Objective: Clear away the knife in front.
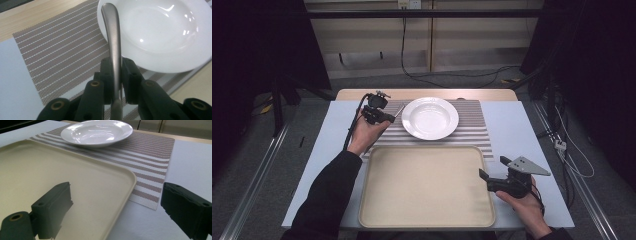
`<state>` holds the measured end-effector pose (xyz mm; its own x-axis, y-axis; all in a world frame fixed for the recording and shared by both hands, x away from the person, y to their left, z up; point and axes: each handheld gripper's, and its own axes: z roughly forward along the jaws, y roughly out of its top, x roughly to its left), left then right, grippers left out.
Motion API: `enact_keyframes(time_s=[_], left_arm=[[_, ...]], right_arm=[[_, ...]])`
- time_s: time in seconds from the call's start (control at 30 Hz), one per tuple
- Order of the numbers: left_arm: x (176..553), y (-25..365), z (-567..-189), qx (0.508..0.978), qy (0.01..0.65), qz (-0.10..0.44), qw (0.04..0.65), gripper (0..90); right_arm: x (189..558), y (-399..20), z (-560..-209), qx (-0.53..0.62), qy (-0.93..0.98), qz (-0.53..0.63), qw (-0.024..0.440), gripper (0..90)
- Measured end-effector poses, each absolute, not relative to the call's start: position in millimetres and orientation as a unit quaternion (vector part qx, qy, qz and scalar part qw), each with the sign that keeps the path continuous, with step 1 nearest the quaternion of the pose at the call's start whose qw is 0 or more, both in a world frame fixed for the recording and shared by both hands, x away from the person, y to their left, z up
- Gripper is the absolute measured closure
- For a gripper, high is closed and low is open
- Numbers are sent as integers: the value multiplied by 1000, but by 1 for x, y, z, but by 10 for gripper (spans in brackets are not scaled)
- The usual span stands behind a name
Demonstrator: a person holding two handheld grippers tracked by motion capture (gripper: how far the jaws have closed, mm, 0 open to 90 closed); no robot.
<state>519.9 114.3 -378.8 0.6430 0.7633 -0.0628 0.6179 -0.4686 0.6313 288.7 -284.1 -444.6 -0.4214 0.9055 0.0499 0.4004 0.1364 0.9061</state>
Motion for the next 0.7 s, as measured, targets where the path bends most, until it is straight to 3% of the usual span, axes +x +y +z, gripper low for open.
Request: enact_keyframes(time_s=[0.7], left_arm=[[469,110,-375,864,377,115,312,799]], right_arm=[[289,-284,-444,463,704,464,273,93]])
